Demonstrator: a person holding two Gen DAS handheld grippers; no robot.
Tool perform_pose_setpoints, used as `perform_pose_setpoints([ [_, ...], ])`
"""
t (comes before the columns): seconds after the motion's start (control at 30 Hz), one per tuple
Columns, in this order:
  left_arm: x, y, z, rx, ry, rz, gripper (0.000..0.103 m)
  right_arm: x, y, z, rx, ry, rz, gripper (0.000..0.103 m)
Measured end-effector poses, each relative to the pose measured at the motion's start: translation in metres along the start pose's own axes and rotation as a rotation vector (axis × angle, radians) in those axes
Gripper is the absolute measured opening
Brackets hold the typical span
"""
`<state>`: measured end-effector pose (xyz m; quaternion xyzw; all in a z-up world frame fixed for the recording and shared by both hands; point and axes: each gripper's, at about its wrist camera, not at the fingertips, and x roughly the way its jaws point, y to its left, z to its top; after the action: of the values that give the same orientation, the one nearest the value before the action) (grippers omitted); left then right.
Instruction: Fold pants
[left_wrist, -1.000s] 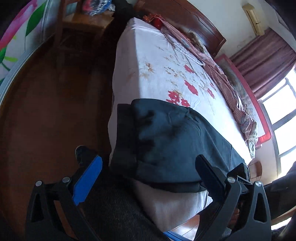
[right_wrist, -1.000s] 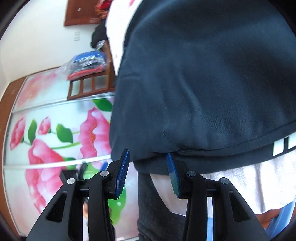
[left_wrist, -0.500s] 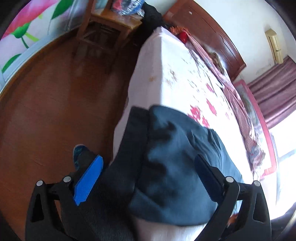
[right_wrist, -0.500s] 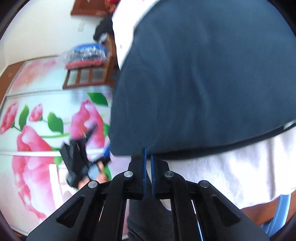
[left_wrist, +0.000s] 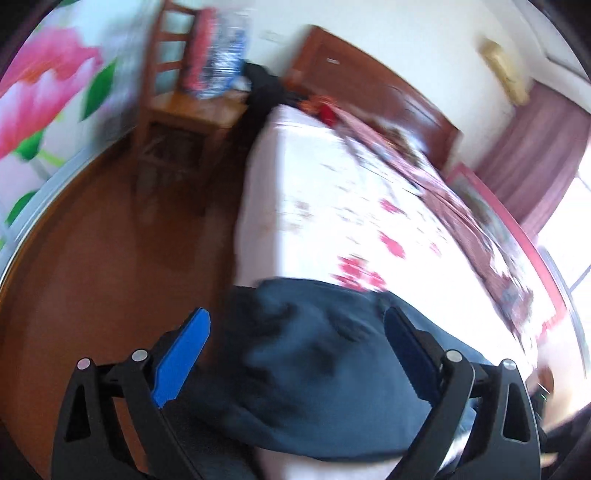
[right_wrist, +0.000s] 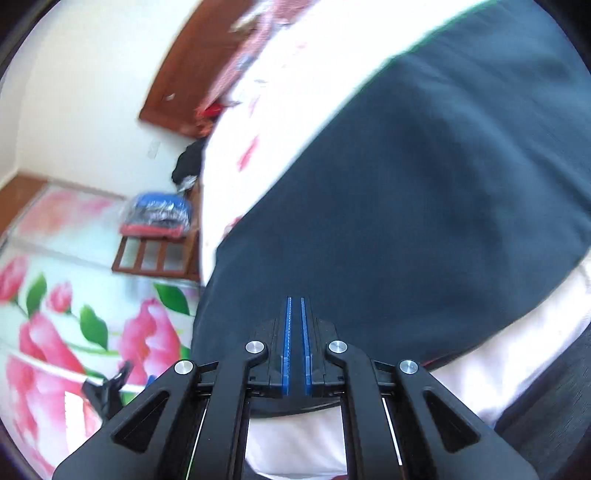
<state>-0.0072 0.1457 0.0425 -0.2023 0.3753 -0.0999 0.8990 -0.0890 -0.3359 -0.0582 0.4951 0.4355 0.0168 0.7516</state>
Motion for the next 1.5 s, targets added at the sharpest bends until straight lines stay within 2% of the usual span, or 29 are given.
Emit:
perform_pose_setpoints([
  [0.03,0.003,-0.024,-0.004,0.039,0.023,-0.043,0.101,0.005,-0.022,0.002,0.05,0.03,-0.038,0.004],
  [0.07,0.004,-0.041,-0.008,0.068,0.048,-0.085,0.101,0.006,-0.031,0.003,0.083,0.041,0.035,0.004],
  [0.1,0.01,-0.062,-0.015,0.104,0.088,-0.131,0.101,-0.001,-0.034,0.004,0.109,0.032,0.054,0.005],
  [0.17,0.024,-0.111,-0.029,0.188,0.178,-0.175,0.101,-0.036,-0.022,0.007,0.051,-0.067,0.042,0.017],
  [0.2,0.028,-0.13,-0.036,0.22,0.211,-0.188,0.101,-0.058,-0.018,0.009,0.021,-0.137,0.06,0.033],
  [0.23,0.034,-0.151,-0.045,0.259,0.246,-0.204,0.101,-0.086,-0.022,0.014,0.016,-0.222,0.038,0.058],
  [0.27,0.038,-0.171,-0.056,0.3,0.279,-0.221,0.101,-0.112,-0.033,0.022,0.035,-0.306,0.002,0.065],
  [0.3,0.041,-0.187,-0.067,0.332,0.302,-0.234,0.101,-0.139,-0.048,0.029,0.062,-0.391,-0.015,0.067],
  [0.4,0.038,-0.226,-0.107,0.443,0.357,-0.252,0.101,-0.207,-0.103,0.054,0.16,-0.606,-0.166,0.067],
  [0.47,0.03,-0.232,-0.135,0.499,0.413,-0.256,0.101,-0.231,-0.139,0.068,0.241,-0.681,-0.206,0.067],
  [0.57,0.026,-0.237,-0.163,0.563,0.492,-0.239,0.101,-0.247,-0.192,0.093,0.324,-0.678,-0.22,0.067],
  [0.67,0.03,-0.239,-0.162,0.57,0.499,-0.209,0.101,-0.212,-0.192,0.1,0.339,-0.648,-0.207,0.067],
  [0.77,0.03,-0.239,-0.157,0.57,0.488,-0.179,0.101,-0.207,-0.212,0.107,0.392,-0.645,-0.182,0.067],
  [0.83,0.031,-0.241,-0.158,0.577,0.488,-0.167,0.101,-0.197,-0.21,0.114,0.385,-0.643,-0.14,0.067],
  [0.93,0.033,-0.244,-0.162,0.592,0.497,-0.151,0.101,-0.194,-0.212,0.127,0.343,-0.655,-0.121,0.066],
  [0.97,0.034,-0.245,-0.163,0.597,0.503,-0.151,0.101,-0.193,-0.208,0.128,0.325,-0.65,-0.137,0.062],
  [1.0,0.034,-0.246,-0.164,0.602,0.506,-0.147,0.101,-0.193,-0.206,0.131,0.305,-0.644,-0.136,0.051],
  [1.03,0.034,-0.247,-0.165,0.607,0.507,-0.146,0.101,-0.193,-0.203,0.133,0.284,-0.629,-0.119,0.035],
  [1.07,0.033,-0.248,-0.165,0.608,0.507,-0.152,0.101,-0.193,-0.2,0.136,0.272,-0.619,-0.15,0.034],
  [1.13,0.032,-0.25,-0.166,0.618,0.506,-0.157,0.101,-0.195,-0.198,0.142,0.257,-0.613,-0.143,0.019],
  [1.2,0.031,-0.25,-0.166,0.623,0.508,-0.154,0.101,-0.197,-0.195,0.145,0.268,-0.604,-0.156,0.017],
  [1.4,0.028,-0.244,-0.161,0.591,0.499,-0.156,0.101,-0.202,-0.162,0.151,0.189,-0.63,-0.251,0.014],
  [1.5,0.025,-0.237,-0.156,0.558,0.488,-0.155,0.101,-0.202,-0.137,0.157,0.101,-0.626,-0.337,0.014],
])
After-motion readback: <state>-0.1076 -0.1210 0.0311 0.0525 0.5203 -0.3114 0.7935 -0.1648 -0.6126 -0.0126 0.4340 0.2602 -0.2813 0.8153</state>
